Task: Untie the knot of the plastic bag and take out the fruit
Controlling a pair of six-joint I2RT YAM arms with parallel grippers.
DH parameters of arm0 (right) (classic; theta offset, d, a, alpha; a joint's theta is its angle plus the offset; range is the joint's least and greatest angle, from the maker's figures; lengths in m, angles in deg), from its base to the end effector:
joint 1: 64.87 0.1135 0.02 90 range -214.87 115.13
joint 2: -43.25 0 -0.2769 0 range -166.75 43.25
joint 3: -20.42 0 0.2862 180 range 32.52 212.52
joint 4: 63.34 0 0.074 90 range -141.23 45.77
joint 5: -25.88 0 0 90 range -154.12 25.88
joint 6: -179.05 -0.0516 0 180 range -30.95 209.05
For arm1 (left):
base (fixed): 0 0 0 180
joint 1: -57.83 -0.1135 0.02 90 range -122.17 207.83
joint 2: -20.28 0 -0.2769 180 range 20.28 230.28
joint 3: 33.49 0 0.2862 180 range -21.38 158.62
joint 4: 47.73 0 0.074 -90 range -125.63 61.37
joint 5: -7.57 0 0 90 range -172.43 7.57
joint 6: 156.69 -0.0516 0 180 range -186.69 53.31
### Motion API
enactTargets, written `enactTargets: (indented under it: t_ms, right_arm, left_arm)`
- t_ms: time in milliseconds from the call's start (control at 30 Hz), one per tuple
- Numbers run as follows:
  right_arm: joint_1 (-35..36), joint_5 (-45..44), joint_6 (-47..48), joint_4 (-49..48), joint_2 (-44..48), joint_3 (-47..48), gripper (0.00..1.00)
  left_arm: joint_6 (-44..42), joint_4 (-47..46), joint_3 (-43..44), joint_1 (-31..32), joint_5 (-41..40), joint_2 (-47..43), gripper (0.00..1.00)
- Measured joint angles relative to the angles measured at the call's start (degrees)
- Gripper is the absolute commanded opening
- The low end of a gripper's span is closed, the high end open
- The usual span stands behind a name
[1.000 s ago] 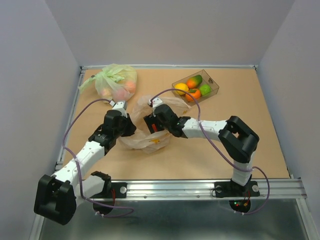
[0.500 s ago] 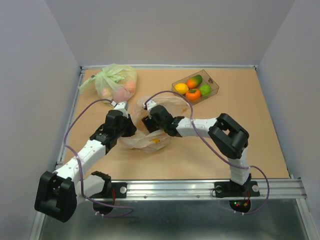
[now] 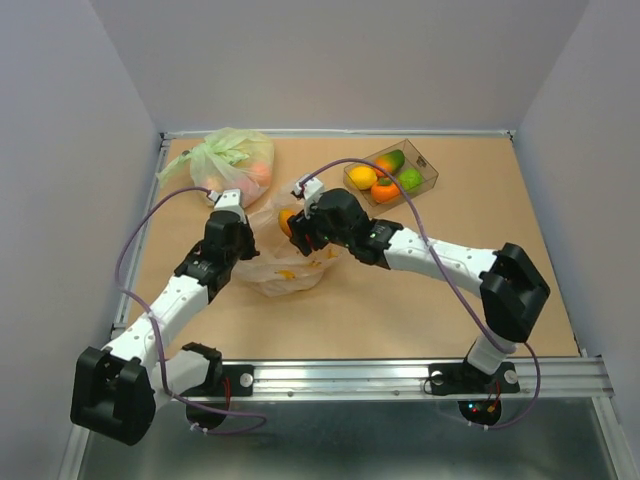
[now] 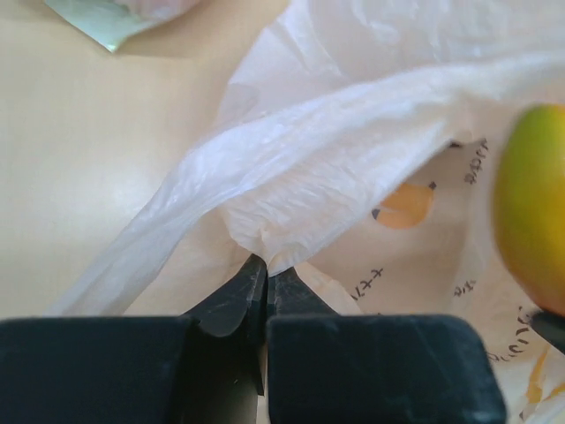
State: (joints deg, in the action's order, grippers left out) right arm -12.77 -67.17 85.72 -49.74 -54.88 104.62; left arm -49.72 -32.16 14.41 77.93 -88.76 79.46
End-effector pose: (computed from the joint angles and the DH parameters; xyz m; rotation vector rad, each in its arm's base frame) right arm 0.2775 0.3520 0.2607 -0.8342 1.9221 0.5415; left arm 0.2561 -0.0876 0.2387 -0.0136 2.0489 -0.2927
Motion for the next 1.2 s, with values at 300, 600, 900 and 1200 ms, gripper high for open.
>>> enactTargets:
  t_ms: [300,600,900,1200]
  right_arm:
    - [-0.26,5.64,1.57,6.73,4.00,7.52,0.01]
    - [-14.10,-3.32,2.05,6.51,2.78,21.49,0.04]
    - [-31.50,-10.36,0.66,6.29,-10.23,23.45,0.16]
    - [-37.57,-12.22,-4.63,8.15,-21.05,23.45,0.85]
  left_arm:
    - [-0.09,-1.05,-0.02,-2.84,-1.03,1.66,0.05]
    - [-0.11,-1.07,-0.02,-2.86,-0.94,1.88,0.05]
    - [-0.22,-1.09,-0.02,-2.91,-0.79,1.73,0.05]
    - [-0.46,-1.36,-0.02,-2.93,0.24,1.42,0.05]
